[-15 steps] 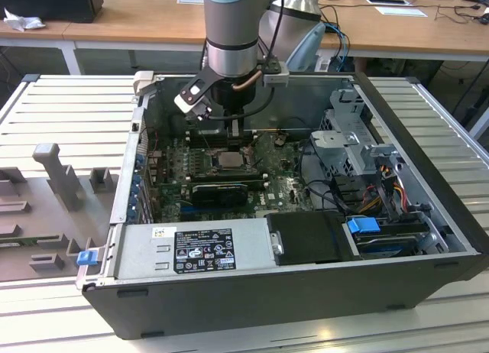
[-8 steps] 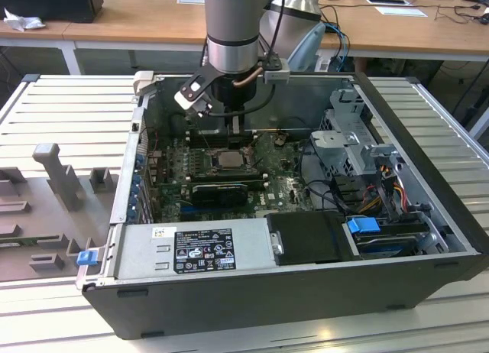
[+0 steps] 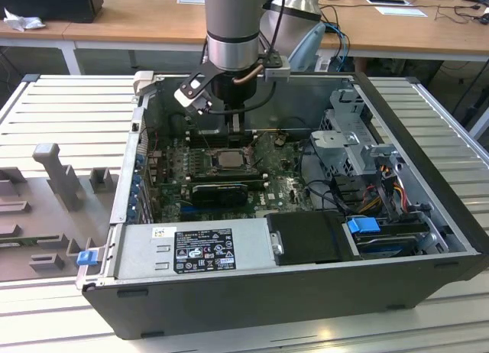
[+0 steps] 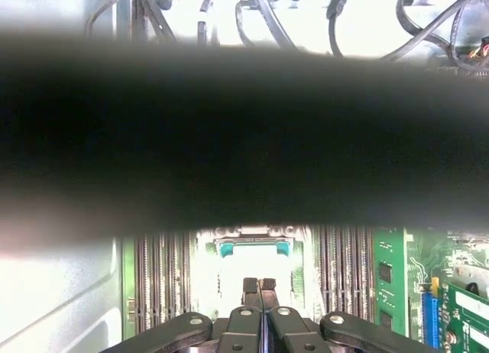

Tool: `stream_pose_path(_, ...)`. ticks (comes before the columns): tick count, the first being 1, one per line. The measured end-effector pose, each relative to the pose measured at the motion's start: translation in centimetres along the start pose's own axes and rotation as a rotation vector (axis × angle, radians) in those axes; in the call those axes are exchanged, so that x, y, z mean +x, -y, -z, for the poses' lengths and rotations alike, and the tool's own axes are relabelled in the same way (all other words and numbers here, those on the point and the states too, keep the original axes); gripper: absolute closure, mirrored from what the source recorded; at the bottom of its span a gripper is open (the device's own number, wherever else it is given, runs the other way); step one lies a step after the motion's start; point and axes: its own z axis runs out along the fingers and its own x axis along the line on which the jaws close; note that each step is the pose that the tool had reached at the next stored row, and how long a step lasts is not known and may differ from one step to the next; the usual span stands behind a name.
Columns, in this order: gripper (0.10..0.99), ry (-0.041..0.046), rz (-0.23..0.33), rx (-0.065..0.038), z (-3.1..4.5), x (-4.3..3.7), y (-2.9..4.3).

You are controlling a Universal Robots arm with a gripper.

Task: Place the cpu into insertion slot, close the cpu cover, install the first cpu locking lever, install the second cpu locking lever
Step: 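Close the cpu cover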

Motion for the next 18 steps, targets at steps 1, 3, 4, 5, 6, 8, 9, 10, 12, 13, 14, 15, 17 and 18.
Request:
stream_pose_path(1, 0.980, 0.0000, 0.000, 0.000, 0.10, 0.00, -0.01)
stream_pose_path(3, 0.980, -0.0001, 0.000, 0.000, 0.45, 0.02, -0.03)
stream_pose_path(4, 0.980, -0.0001, 0.000, 0.000, 0.58, 0.02, -0.04)
stream_pose_path(5, 0.980, 0.0000, 0.000, 0.000, 0.66, 0.02, -0.04)
stream_pose_path(6, 0.980, -0.0001, 0.000, 0.000, 0.73, 0.03, -0.05)
stream_pose_path(8, 0.980, 0.0000, 0.000, 0.000, 0.85, 0.04, -0.06)
stream_pose_path(9, 0.980, 0.0000, 0.000, 0.000, 0.96, 0.05, -0.06)
stream_pose_path(10, 0.980, 0.0000, 0.000, 0.000, 1.02, 0.06, -0.06)
stream_pose_path(12, 0.980, 0.0000, 0.000, 0.000, 1.15, 0.07, -0.07)
stream_pose_path(13, 0.980, 0.0000, 0.000, 0.000, 1.22, 0.08, -0.07)
stream_pose_path(14, 0.980, -0.0001, 0.000, 0.000, 1.36, 0.09, -0.08)
stream_pose_path(15, 0.980, -0.0001, 0.000, 0.000, 1.46, 0.10, -0.09)
stream_pose_path(17, 0.980, 0.0000, 0.000, 0.000, 1.59, 0.12, -0.09)
stream_pose_path(18, 0.980, 0.0000, 0.000, 0.000, 1.66, 0.12, -0.10)
